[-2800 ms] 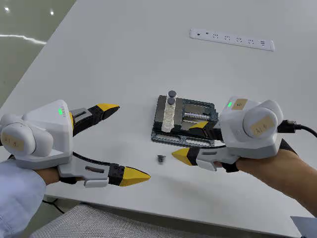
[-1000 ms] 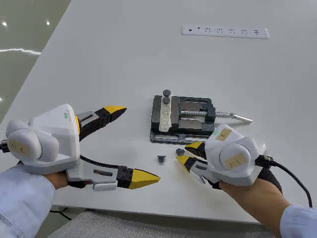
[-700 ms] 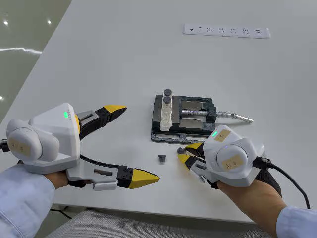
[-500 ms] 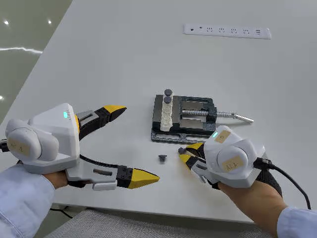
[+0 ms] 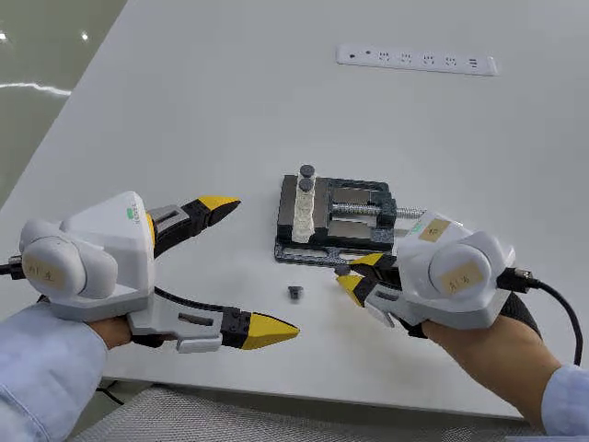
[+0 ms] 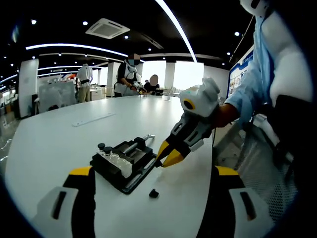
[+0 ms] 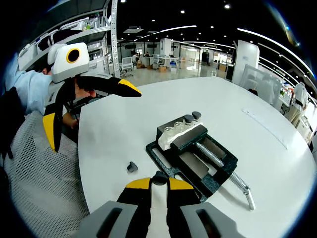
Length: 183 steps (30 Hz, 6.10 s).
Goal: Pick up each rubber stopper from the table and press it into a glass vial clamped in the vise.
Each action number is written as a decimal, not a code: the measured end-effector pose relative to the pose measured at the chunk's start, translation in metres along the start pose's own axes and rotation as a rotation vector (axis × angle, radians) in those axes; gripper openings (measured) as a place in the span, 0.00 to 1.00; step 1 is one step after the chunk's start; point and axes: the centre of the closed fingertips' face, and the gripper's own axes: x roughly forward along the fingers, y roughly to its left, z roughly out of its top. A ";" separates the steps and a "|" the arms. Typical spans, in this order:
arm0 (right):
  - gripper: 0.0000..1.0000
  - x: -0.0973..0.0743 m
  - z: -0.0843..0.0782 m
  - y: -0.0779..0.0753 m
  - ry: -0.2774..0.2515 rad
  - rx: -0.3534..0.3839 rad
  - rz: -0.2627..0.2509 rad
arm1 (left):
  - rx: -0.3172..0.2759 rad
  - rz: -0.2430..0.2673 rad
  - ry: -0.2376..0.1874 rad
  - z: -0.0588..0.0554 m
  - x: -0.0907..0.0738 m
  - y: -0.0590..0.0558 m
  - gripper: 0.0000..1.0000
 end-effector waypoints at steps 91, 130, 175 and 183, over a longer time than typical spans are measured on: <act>0.07 -0.031 0.068 0.047 0.448 -0.299 0.393 | 0.189 -0.092 -0.052 0.022 0.021 -0.017 0.03; 0.08 -0.033 0.075 0.049 0.399 -0.566 0.429 | 0.040 -0.113 -0.127 0.026 0.018 -0.017 0.02; 0.08 -0.039 0.070 0.053 0.463 -0.713 0.523 | 0.051 -0.159 -0.120 0.026 0.018 -0.024 0.01; 0.07 -0.038 0.068 0.053 0.487 -0.707 0.523 | 0.072 -0.157 -0.110 0.024 0.019 -0.025 0.02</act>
